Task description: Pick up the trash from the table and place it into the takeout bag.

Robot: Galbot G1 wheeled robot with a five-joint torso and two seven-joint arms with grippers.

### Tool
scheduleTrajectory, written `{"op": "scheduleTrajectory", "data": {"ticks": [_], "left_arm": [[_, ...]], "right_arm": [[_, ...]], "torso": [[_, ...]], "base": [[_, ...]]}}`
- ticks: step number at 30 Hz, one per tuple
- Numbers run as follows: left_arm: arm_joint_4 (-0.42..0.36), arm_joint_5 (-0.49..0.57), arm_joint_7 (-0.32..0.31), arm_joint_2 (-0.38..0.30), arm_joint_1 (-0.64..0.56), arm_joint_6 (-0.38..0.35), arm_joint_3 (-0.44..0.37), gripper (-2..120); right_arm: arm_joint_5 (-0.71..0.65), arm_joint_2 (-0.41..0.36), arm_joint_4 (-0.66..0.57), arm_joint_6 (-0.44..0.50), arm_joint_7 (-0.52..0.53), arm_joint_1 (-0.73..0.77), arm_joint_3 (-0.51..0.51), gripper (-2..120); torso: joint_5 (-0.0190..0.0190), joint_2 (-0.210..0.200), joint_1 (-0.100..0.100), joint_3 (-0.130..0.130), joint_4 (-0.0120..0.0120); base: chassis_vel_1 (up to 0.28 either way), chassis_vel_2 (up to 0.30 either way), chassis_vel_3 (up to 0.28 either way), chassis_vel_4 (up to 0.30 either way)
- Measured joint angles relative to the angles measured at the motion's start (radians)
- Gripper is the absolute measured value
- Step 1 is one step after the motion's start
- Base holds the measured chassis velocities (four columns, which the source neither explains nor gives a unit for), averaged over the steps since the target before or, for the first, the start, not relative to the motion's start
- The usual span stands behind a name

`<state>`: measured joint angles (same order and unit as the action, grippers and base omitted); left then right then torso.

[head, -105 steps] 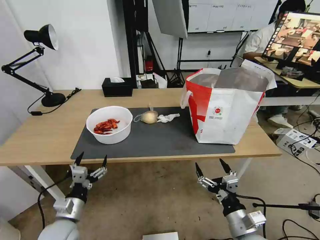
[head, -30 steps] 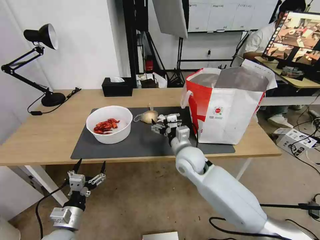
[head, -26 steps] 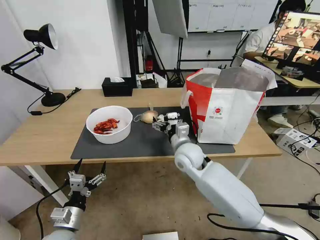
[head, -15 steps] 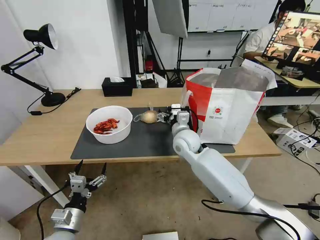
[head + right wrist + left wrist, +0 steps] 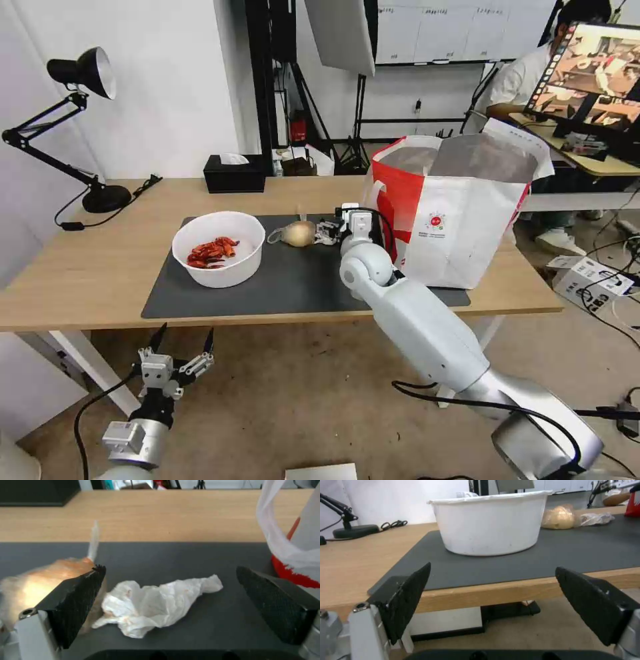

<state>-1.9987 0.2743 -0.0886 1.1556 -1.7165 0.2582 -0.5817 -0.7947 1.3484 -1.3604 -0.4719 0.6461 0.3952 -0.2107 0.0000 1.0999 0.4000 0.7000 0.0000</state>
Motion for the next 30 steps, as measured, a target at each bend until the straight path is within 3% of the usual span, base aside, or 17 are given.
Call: {"op": "scheduleTrajectory", "data": {"ticks": [15, 30], "left_arm": [[-0.001, -0.001, -0.001, 0.002, 0.006, 0.000, 0.002, 100], [-0.004, 0.000, -0.002, 0.001, 0.006, 0.000, 0.000, 100]], "right_arm": [[-0.024, 0.042, 0.113, -0.049, -0.003, -0.038, 0.013, 100], [-0.047, 0.068, 0.192, -0.098, -0.105, -0.076, 0.023, 100]], "torso": [[0.0000, 0.000, 0.000, 0.000, 0.0000], [0.0000, 0.000, 0.000, 0.000, -0.0001]], "base": [[0.000, 0.000, 0.000, 0.000], [0.000, 0.000, 0.000, 0.000]]}}
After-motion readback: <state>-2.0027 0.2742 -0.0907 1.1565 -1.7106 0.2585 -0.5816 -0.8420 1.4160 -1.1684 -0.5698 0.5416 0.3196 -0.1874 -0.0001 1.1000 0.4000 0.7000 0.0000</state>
